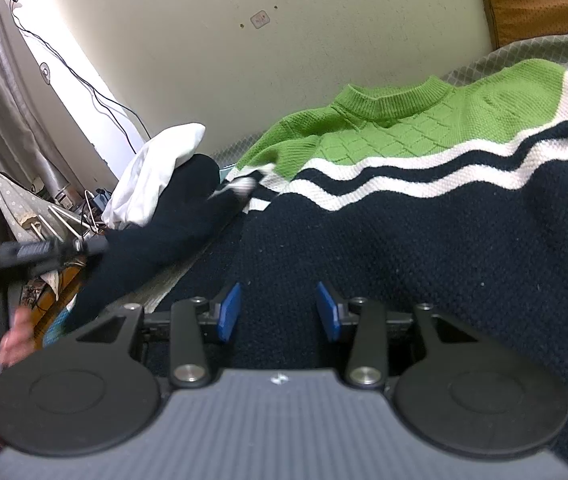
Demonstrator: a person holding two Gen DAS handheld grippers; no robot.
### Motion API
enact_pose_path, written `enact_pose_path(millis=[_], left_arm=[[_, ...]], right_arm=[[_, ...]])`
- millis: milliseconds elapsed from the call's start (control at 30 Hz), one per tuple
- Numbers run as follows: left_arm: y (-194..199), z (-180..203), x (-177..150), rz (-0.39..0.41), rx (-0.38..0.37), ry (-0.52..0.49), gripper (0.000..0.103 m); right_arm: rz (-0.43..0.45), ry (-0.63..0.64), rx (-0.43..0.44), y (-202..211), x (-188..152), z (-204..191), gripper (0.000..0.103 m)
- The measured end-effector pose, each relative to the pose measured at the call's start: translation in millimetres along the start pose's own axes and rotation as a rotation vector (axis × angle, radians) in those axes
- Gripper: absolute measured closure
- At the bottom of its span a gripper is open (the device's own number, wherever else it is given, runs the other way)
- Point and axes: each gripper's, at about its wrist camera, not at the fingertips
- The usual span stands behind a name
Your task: Fold small clothes
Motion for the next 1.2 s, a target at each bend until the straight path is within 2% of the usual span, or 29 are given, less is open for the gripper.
enact_pose_path(millis=[33,67,300,367,500,600,633,700,733,800,900,1000,1100,1133,1200], left_arm=[[-6.0,-4.6,7.2,0.021,0.067,0.002,0.098],[-10.2,-7.8,10.9,0.022,0.081,0.012,0.098],[-10.2,12.7,1.4,0.003,-0.029,-0.010,0.098],[-9.0,19.2,4.2,-0.016,-0.094,0.021,0.098],[5.2,44.9,18.6,-0.040,-0.280,0.076,0.097],[13.3,87.1,19.9,-0.056,-0.439,0.044,0.097],[16.1,104.9,14.9,-0.071,-0.504,0.013,0.095],[20.9,136.8,0.6,-0.137,-0.639,-0.059,0.072],[23.3,146.6,-5.9,-0.156,-0.677,-0.091,0.047],[30.0,154.1,-17.3,-0.141,-0.710,-0.147,0.045],[27.5,133.9,-15.8,-0.091,-0.647,-0.126,0.045],[6.0,87.5,-0.8,-0.056,-0.495,0.029,0.048],[-19.0,51.6,0.0,-0.047,-0.313,0.150,0.051],[-26.8,41.2,-6.5,-0.065,-0.280,0.183,0.051],[-38.5,31.8,-22.8,-0.114,-0.264,0.206,0.051]], right_arm=[[0.000,0.000,0.000,0.2,-0.1,0.1,0.057],[0.000,0.000,0.000,0.3,-0.2,0.2,0.057],[-0.001,-0.009,-0.002,0.1,-0.2,0.9,0.057],[-0.007,-0.026,0.005,-0.2,0.9,3.4,0.057],[-0.018,-0.057,0.019,0.0,3.4,8.2,0.057],[0.000,-0.072,0.001,2.0,2.9,9.5,0.057],[0.010,-0.085,-0.008,3.5,2.6,11.2,0.057],[0.023,-0.125,-0.020,6.5,2.0,17.5,0.057],[0.025,-0.141,-0.025,7.3,1.9,20.0,0.057],[0.032,-0.144,-0.045,11.0,2.4,21.3,0.057],[0.054,-0.069,-0.112,22.8,8.0,16.2,0.057],[0.086,-0.025,-0.154,34.0,25.2,16.8,0.056],[0.093,0.049,-0.130,28.5,55.9,6.7,0.056],[0.088,0.097,-0.121,22.0,68.1,-1.2,0.056],[0.067,0.180,-0.088,2.0,94.2,-17.9,0.056]])
Point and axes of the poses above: each gripper's, at about its wrist camera, not at the fingertips, and y roughly against the way its jaws point, z to its right, x to its top, and after that the axes turned 12 degrees about y, right-handed
